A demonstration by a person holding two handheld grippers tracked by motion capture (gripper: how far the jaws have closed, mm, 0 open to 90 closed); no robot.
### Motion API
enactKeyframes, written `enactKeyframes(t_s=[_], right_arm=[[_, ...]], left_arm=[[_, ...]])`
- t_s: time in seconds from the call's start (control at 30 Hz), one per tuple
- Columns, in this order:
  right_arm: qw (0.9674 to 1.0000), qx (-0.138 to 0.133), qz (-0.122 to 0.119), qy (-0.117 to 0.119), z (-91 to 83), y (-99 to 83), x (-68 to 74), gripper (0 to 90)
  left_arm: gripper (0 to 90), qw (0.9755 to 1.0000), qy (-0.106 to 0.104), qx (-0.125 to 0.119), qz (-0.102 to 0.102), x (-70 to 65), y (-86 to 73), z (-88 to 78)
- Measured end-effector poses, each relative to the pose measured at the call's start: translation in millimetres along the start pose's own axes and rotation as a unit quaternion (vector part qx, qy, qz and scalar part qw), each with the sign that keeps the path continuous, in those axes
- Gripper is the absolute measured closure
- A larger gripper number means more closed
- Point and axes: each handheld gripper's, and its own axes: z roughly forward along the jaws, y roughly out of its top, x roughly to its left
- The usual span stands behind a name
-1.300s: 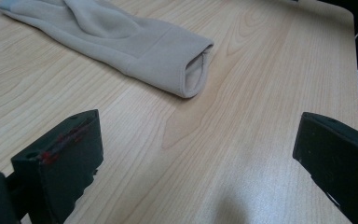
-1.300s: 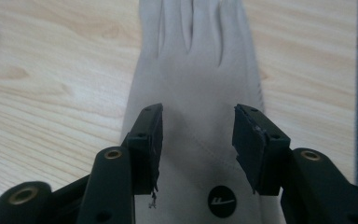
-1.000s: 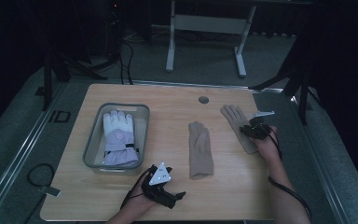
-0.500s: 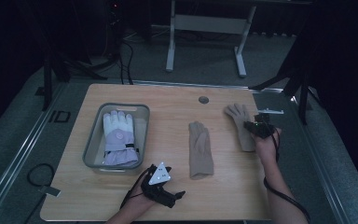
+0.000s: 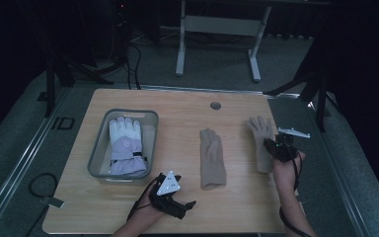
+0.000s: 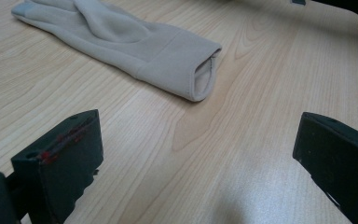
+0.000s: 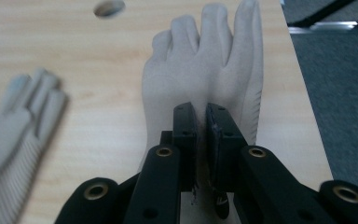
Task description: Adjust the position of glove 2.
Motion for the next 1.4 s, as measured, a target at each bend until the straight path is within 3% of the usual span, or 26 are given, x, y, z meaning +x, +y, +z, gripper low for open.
enactKeyframes(t_s=[0.07,0.27,0.43,0.67,0.93,1.1,1.13,1.2,1.27,1.4], right_arm=[[0.9998,0.008,0.016,0.001,-0.8,-10.8,-0.9,82.6],[0.9992,0.035,0.018,0.003,4.8,-34.4,-0.2,82.0],[0.9987,0.048,0.015,0.005,10.4,-45.6,1.7,79.4],[0.9983,0.054,0.013,0.016,15.5,-51.4,1.0,68.0],[0.9978,0.056,-0.024,0.024,3.5,-42.4,-1.9,59.5],[0.9956,0.057,-0.061,0.044,-1.1,-35.1,-9.8,57.9],[0.9949,0.058,-0.070,0.045,-1.8,-33.4,-11.9,57.6],[0.9917,0.051,-0.090,0.077,-3.3,-30.5,-16.5,56.6],[0.9885,0.052,-0.116,0.082,-4.3,-28.6,-20.2,56.5],[0.9836,0.042,-0.140,0.106,-5.0,-26.6,-27.0,55.7]], left_arm=[[1.7,1.0000,-0.001,0.001,0.001,0.4,-0.2,0.3],[1.7,1.0000,0.000,0.000,0.003,-0.1,0.8,0.4],[1.7,1.0000,-0.001,0.001,0.004,-0.5,0.7,0.3],[1.7,1.0000,-0.003,0.002,0.003,-0.6,0.1,0.5],[1.7,1.0000,-0.003,0.001,0.004,-1.2,0.4,0.2],[1.7,1.0000,-0.003,0.000,0.003,-1.0,0.2,-0.1],[1.7,1.0000,-0.003,0.000,0.003,-0.7,0.2,-0.2],[1.7,1.0000,-0.003,0.000,0.003,-0.8,0.3,-0.3],[1.7,1.0000,-0.003,0.000,0.004,-1.0,0.5,-0.5],[1.7,1.0000,-0.003,0.000,0.003,-0.7,0.4,-0.3]])
